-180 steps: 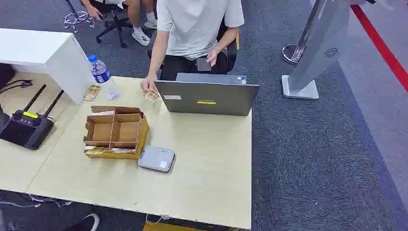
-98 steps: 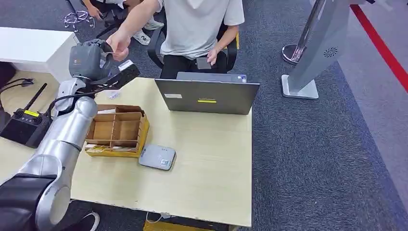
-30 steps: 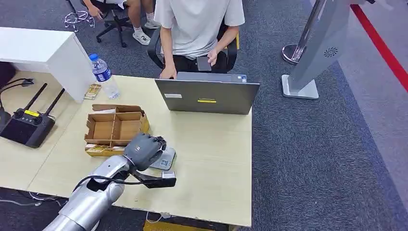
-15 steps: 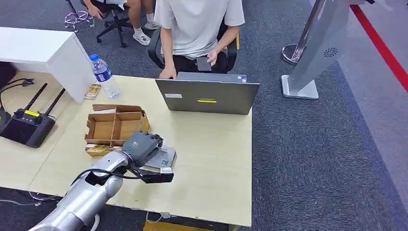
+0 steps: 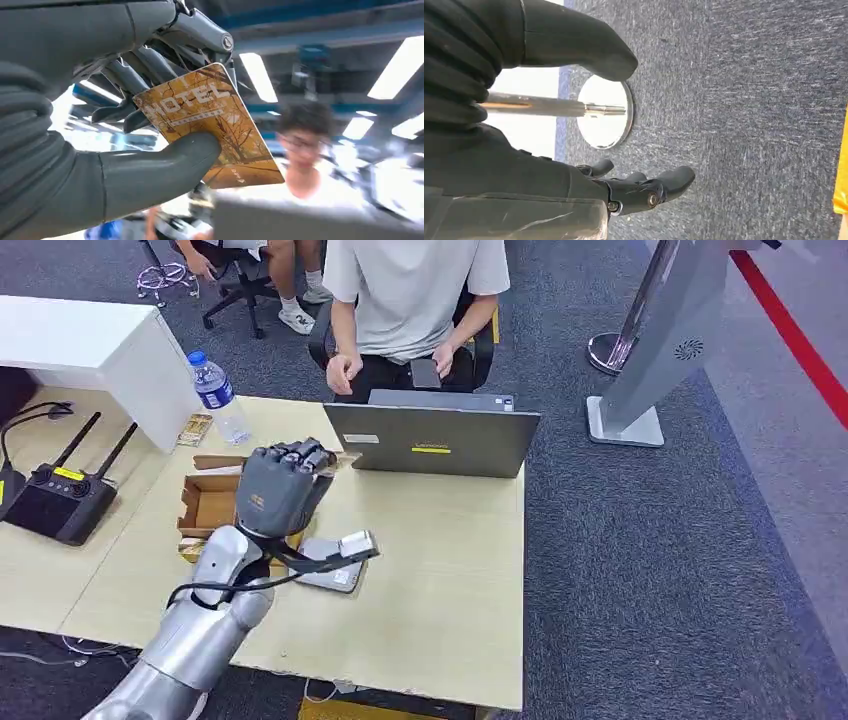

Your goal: Pass the card to the sensor for recognition and then transmit it.

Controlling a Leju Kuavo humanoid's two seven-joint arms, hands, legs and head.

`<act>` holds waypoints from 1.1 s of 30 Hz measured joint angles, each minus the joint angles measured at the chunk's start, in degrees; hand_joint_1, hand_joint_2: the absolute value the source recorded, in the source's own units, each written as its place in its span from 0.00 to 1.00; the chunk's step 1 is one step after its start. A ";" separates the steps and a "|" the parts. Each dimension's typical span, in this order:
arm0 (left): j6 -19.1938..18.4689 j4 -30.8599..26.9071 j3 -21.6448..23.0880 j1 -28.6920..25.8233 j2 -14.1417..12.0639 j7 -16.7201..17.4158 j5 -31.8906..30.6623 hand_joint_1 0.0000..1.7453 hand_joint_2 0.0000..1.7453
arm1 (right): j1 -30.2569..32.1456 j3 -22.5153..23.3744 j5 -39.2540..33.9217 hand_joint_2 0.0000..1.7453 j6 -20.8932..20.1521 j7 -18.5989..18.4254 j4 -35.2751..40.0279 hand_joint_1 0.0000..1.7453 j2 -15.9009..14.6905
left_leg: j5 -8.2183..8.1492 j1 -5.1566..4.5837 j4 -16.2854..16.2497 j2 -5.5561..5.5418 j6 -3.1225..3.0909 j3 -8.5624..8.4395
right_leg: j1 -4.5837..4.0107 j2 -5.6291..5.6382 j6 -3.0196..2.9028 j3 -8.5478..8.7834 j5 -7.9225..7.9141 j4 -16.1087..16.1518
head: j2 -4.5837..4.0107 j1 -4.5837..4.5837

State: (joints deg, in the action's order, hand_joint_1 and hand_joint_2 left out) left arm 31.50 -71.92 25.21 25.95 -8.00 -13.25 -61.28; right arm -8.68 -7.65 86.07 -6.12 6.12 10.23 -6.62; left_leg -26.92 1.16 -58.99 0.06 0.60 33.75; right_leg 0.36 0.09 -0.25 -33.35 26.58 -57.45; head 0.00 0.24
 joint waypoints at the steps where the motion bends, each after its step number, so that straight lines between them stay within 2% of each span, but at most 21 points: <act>1: -0.28 1.63 -1.04 2.16 0.15 0.59 -0.74 1.00 1.00 | -0.28 -0.17 0.48 1.00 -0.17 0.02 0.00 0.00 0.06 | 0.04 0.00 0.00 0.00 0.04 -0.01 | 0.00 0.00 0.00 0.00 -0.03 -0.03 | 0.00 -0.04; 9: -4.59 18.25 -4.07 18.34 3.08 5.49 -5.10 1.00 1.00 | -2.40 -1.90 1.05 1.00 -2.25 0.15 0.00 0.00 0.92 | 0.20 -0.01 -0.01 -0.01 0.07 0.04 | 0.00 0.00 0.01 -0.05 -0.24 -0.06 | 0.00 -0.04; 12: -5.86 22.49 -4.16 22.33 4.22 6.01 -5.14 1.00 1.00 | -2.77 -2.08 1.05 1.00 -2.32 0.31 0.00 0.00 1.20 | 0.20 -0.04 -0.02 -0.01 0.07 0.04 | 0.00 0.00 0.01 -0.05 -0.23 -0.06 | 0.00 -0.02; 15: -7.15 24.25 -4.18 24.15 5.05 6.01 -4.64 1.00 1.00 | -2.92 -2.21 1.05 1.00 -2.32 0.31 0.00 0.00 1.33 | 0.17 -0.05 -0.02 -0.01 0.05 0.06 | 0.01 0.00 0.02 -0.06 -0.23 -0.05 | 0.00 -0.02; 16: -7.69 24.58 -4.18 24.42 5.31 6.01 -4.42 0.00 1.00 | -2.92 -2.25 1.05 1.00 -2.32 0.31 0.00 0.00 1.33 | 0.17 -0.05 -0.02 -0.01 0.04 0.06 | 0.01 0.00 0.02 -0.07 -0.22 -0.05 | 0.00 -0.04; 21: -10.80 25.01 -4.18 24.95 5.77 5.77 -2.91 0.00 1.00 | -2.91 -2.30 1.05 1.00 -2.32 0.31 0.00 0.00 1.35 | 0.17 -0.04 -0.02 0.00 0.04 0.08 | 0.01 0.00 0.02 -0.10 -0.22 -0.05 | 0.00 -0.02; 28: -11.35 25.01 -4.18 25.25 5.79 5.71 -1.99 0.00 1.00 | -2.89 -2.32 1.05 1.00 -2.32 0.66 0.00 0.00 1.35 | 0.18 -0.03 -0.02 0.00 0.05 0.08 | 0.01 0.01 0.01 -0.10 -0.22 -0.05 | 0.00 -0.02; 33: -13.69 24.69 -4.18 25.10 5.70 4.61 -0.05 0.00 1.00 | -2.75 -2.30 1.01 1.00 -2.21 0.64 0.00 0.00 1.33 | 0.17 -0.04 -0.02 0.00 0.05 0.09 | 0.01 0.00 0.02 -0.10 -0.22 -0.05 | 0.00 -0.02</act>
State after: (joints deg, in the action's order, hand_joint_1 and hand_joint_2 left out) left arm 17.81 -47.23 21.03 51.04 -2.30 -8.63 -61.33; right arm -11.43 -9.95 87.08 -8.33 6.75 10.23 -5.29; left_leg -26.75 1.12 -59.01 0.05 0.65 33.84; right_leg 0.37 0.09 -0.24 -33.45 26.36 -57.50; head 0.00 0.22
